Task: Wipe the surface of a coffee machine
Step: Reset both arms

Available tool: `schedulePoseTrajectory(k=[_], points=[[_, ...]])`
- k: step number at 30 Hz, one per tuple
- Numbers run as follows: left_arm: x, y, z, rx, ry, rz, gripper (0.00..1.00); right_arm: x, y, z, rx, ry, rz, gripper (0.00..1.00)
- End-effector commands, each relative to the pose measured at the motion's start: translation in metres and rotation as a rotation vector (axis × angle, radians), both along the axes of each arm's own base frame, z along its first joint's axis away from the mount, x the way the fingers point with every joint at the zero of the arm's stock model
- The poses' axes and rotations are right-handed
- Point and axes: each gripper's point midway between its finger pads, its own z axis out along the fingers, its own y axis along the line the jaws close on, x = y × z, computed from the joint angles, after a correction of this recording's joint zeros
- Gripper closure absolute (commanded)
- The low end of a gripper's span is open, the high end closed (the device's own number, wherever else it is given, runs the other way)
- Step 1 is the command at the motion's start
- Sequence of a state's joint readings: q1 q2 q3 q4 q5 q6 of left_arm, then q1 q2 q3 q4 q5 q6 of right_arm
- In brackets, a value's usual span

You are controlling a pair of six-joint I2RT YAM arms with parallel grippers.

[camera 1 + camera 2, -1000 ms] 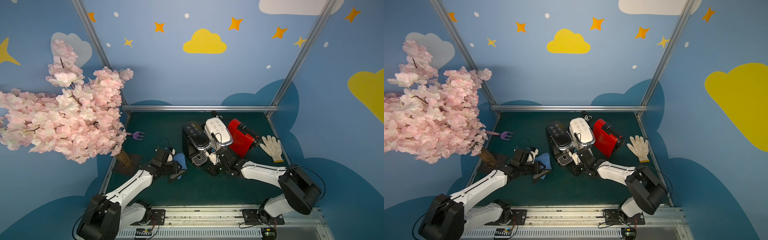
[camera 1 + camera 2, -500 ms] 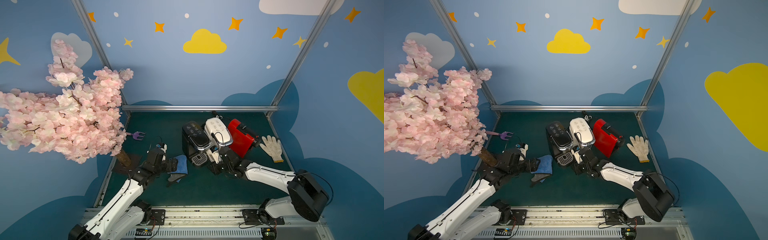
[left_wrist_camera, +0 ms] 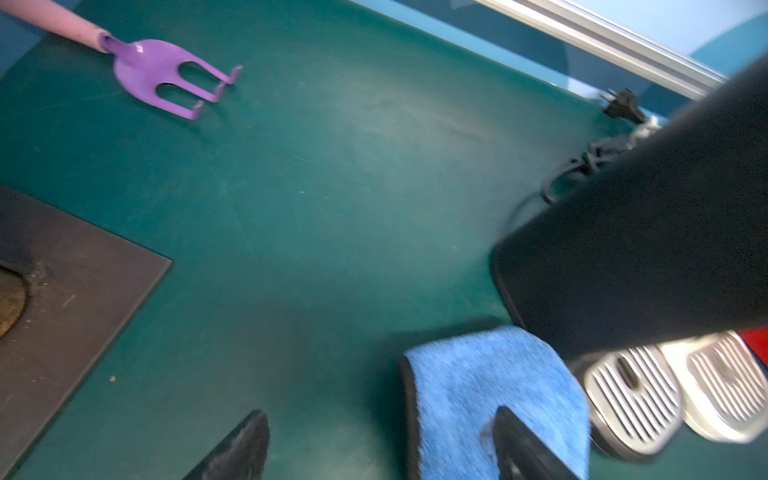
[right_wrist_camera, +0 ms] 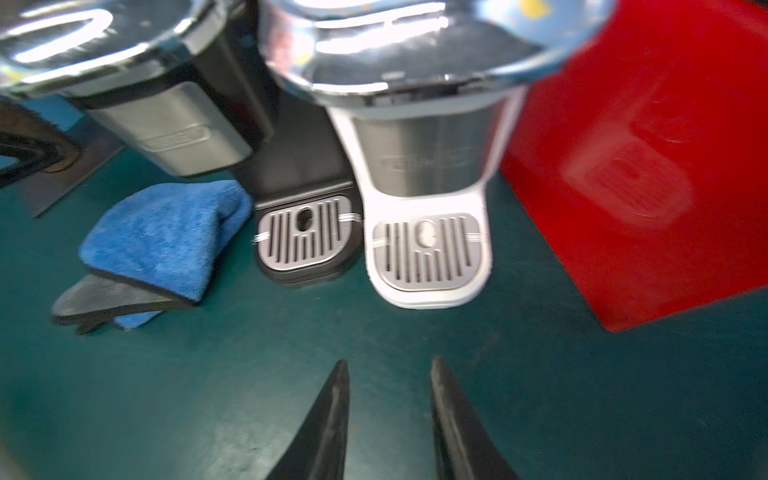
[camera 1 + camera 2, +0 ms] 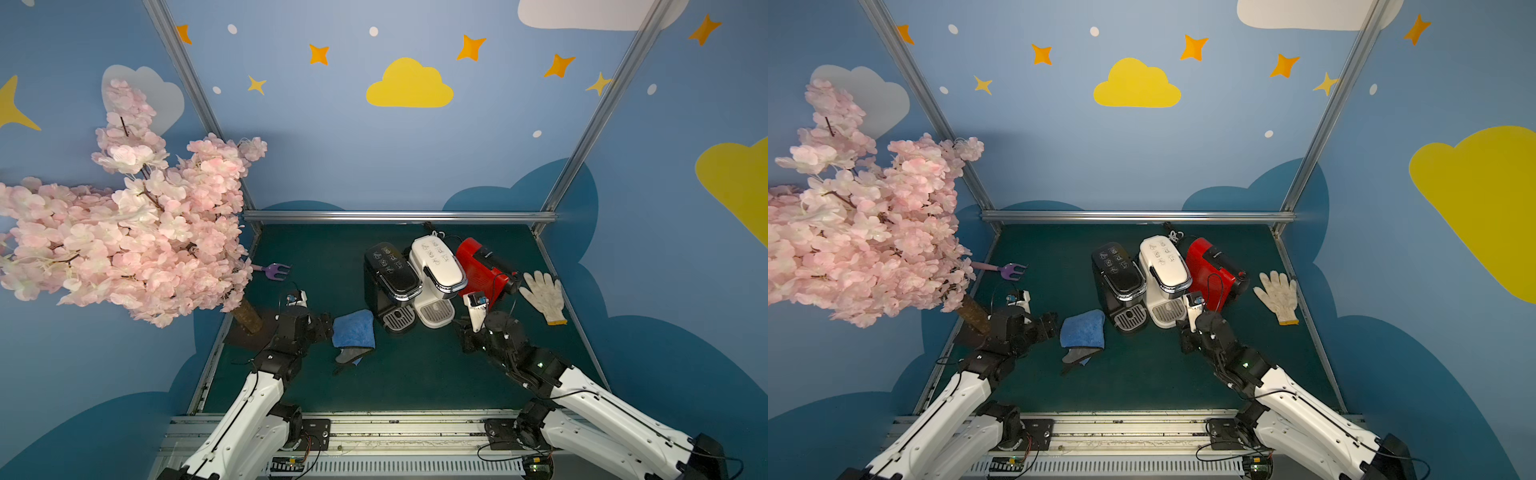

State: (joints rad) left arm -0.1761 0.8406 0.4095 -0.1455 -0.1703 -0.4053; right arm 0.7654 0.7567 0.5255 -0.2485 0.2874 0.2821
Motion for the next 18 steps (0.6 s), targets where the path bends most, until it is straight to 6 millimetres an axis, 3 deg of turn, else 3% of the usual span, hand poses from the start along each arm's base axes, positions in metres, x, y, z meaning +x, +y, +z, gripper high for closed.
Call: schedulePoseTrajectory(k=[1,7,8,9,13,18], points=[[0.021,0.008,0.01,-0.012,-0.059,0.027,0.15,0.008,-0.042,0.006,-0.082,-0.051,-0.178,0.66],[0.041,0.018,0.017,0.009,-0.115,0.024,0.15,0.017,-0.106,0.014,-0.162,-0.073,-0.446,0.61],[0.043,0.026,0.015,0.002,-0.117,0.067,0.15,0.019,-0.115,0.014,-0.154,-0.064,-0.491,0.55],[0.046,0.032,0.015,-0.013,-0.119,0.095,0.15,0.023,-0.124,0.013,-0.144,-0.057,-0.529,0.54],[0.06,0.042,0.017,-0.025,-0.139,0.102,0.14,0.042,-0.158,0.005,-0.057,-0.072,-0.721,0.51],[0.076,0.06,0.016,0.084,-0.132,0.128,0.11,0.061,-0.198,-0.011,-0.086,-0.084,-0.891,0.44]])
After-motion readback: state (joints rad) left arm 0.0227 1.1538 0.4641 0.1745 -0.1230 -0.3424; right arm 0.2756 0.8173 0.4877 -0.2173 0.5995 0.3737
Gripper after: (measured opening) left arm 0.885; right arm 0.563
